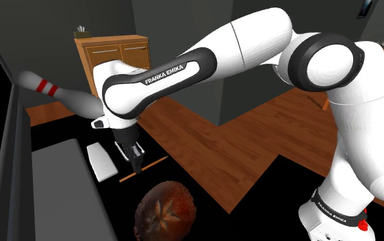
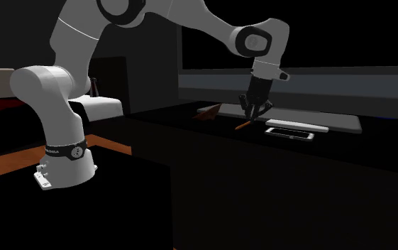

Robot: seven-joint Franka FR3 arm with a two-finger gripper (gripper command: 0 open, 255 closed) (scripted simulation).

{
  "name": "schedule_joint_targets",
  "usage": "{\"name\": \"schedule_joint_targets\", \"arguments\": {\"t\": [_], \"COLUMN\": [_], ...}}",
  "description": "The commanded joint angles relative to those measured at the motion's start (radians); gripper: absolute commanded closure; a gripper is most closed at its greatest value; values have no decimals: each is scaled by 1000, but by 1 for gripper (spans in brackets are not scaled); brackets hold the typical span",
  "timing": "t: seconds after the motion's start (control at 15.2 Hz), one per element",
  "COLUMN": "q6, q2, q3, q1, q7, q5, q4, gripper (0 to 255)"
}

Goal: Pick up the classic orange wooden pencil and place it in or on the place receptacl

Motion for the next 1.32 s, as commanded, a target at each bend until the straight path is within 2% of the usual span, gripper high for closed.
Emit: {"name": "schedule_joint_targets", "arguments": {"t": [0.0, 1.25], "q6": [-22, -256], "q2": [-7, -43], "q3": [1, 8], "q1": [0, 4], "q7": [2, 27], "q5": [1, 5], "q4": [15, 216], "gripper": [255, 255]}}
